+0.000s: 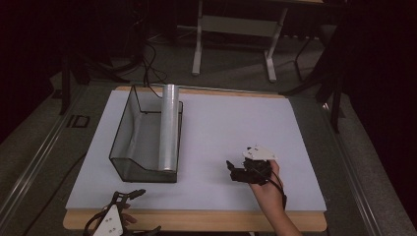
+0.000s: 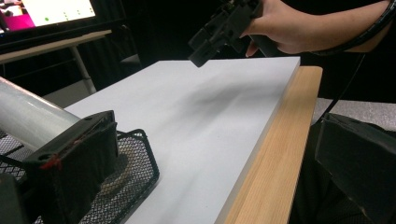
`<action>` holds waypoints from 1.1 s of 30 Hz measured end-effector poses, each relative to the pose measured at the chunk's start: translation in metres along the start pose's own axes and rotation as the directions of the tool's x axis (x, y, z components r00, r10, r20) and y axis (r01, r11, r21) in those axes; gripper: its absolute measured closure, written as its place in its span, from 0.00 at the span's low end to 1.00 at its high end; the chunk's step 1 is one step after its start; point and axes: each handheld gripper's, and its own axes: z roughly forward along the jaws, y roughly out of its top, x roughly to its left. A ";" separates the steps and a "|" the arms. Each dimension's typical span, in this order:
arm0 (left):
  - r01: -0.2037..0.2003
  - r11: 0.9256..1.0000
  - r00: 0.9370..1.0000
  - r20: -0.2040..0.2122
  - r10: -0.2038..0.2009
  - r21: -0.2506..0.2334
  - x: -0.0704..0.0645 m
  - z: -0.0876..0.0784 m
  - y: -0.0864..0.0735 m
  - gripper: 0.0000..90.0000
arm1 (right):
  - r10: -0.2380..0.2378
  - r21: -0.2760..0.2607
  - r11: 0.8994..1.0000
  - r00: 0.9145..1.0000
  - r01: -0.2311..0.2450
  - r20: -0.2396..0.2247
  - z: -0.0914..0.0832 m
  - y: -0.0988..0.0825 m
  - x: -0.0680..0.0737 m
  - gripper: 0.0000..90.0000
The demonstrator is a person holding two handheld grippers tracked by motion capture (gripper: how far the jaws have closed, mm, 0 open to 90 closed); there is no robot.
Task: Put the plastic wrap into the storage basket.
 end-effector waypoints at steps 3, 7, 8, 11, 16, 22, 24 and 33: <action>0.002 1.000 1.000 0.000 -0.002 0.003 0.000 0.000 -0.001 0.00 | 0.001 0.007 1.000 1.000 -0.001 0.000 -0.003 -0.011 -0.004 0.15; 0.001 1.000 1.000 0.000 -0.001 0.005 0.000 0.000 -0.001 0.00 | 0.026 0.001 1.000 1.000 -0.026 0.012 -0.008 -0.019 -0.011 0.16; 0.001 1.000 1.000 0.001 -0.001 0.005 0.000 0.000 -0.001 0.00 | 0.026 0.001 1.000 1.000 -0.026 0.012 -0.008 -0.019 -0.011 0.16; 0.001 1.000 1.000 0.002 -0.001 0.005 0.001 0.000 -0.001 0.00 | 0.029 -0.003 1.000 0.999 -0.029 0.027 -0.013 -0.029 -0.019 0.15; 0.001 1.000 1.000 0.001 -0.001 0.007 0.001 0.001 -0.001 0.00 | 0.032 0.012 0.999 0.999 -0.032 0.042 -0.014 -0.037 -0.022 0.16; -0.002 1.000 1.000 0.001 0.002 0.012 0.001 0.001 -0.002 0.00 | 0.034 0.025 0.999 0.997 -0.036 0.065 -0.017 -0.056 -0.029 0.15; -0.001 1.000 1.000 0.003 0.001 0.012 0.001 0.001 -0.002 0.00 | 0.029 0.031 0.999 0.997 -0.031 0.070 -0.017 -0.058 -0.030 0.15; 0.001 1.000 1.000 0.006 -0.001 0.014 0.001 0.001 -0.003 0.00 | 0.029 0.027 0.999 0.997 -0.031 0.078 -0.014 -0.062 -0.033 0.15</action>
